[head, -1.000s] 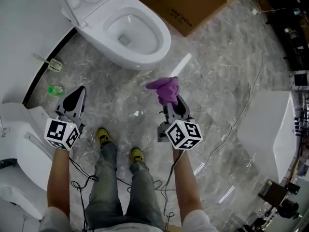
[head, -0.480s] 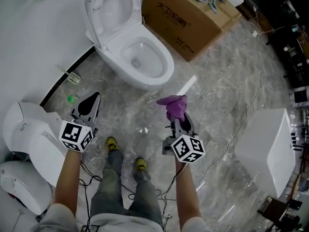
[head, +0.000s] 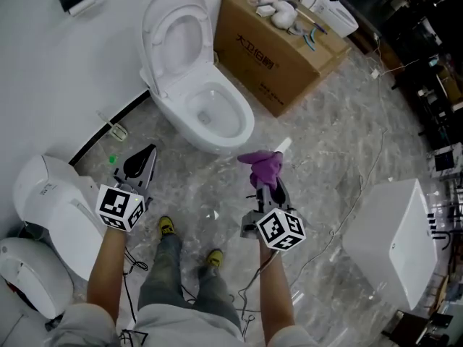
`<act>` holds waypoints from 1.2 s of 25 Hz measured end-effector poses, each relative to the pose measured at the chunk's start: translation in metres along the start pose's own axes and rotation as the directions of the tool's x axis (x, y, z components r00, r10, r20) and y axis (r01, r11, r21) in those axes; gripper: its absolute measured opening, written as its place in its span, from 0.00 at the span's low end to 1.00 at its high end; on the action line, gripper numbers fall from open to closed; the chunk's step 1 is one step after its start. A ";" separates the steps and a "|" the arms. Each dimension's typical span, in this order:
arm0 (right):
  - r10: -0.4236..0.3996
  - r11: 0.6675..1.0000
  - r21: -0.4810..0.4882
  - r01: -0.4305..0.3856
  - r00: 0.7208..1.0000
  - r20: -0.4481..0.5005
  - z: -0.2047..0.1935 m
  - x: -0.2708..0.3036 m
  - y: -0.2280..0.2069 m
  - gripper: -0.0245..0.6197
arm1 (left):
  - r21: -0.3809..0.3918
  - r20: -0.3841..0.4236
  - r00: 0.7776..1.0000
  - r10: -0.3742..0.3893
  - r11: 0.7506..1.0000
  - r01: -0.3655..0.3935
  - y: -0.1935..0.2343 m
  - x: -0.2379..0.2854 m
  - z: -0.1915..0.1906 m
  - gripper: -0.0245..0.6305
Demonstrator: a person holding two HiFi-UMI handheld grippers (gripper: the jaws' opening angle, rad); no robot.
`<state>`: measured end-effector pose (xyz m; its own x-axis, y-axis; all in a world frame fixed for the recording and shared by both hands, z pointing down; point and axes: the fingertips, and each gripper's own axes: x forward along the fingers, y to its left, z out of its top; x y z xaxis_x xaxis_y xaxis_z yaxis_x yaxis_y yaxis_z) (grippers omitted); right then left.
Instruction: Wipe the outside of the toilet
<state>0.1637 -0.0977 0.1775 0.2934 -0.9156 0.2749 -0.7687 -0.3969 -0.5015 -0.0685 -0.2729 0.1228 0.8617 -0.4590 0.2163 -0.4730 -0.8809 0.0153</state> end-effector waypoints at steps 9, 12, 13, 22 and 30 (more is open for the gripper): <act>0.059 0.997 -0.043 -0.059 0.998 0.008 0.052 -0.044 0.020 0.23 | -0.004 0.058 0.996 0.073 0.997 -0.073 -0.025 -0.044 0.061 0.07; 0.077 0.995 -0.058 -0.076 0.997 0.014 0.065 -0.062 0.024 0.22 | -0.005 0.081 0.991 0.106 0.994 -0.106 -0.035 -0.062 0.079 0.07; 0.082 0.995 -0.062 -0.081 0.997 0.015 0.068 -0.068 0.026 0.22 | -0.007 0.088 0.989 0.117 0.993 -0.117 -0.037 -0.068 0.085 0.07; 0.116 0.985 -0.126 -0.115 0.993 0.005 0.089 -0.120 0.037 0.22 | 0.003 0.131 0.978 0.165 0.986 -0.167 -0.065 -0.115 0.118 0.07; 0.133 0.984 -0.123 -0.127 0.990 0.039 0.115 -0.173 0.030 0.22 | 0.045 0.163 0.972 0.167 0.983 -0.176 -0.108 -0.148 0.143 0.07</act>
<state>0.1550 0.0417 0.0202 0.2109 -0.9620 0.1734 -0.8639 -0.2664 -0.4275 -0.1186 -0.1261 -0.0502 0.7889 -0.6121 0.0541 -0.6088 -0.7905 -0.0667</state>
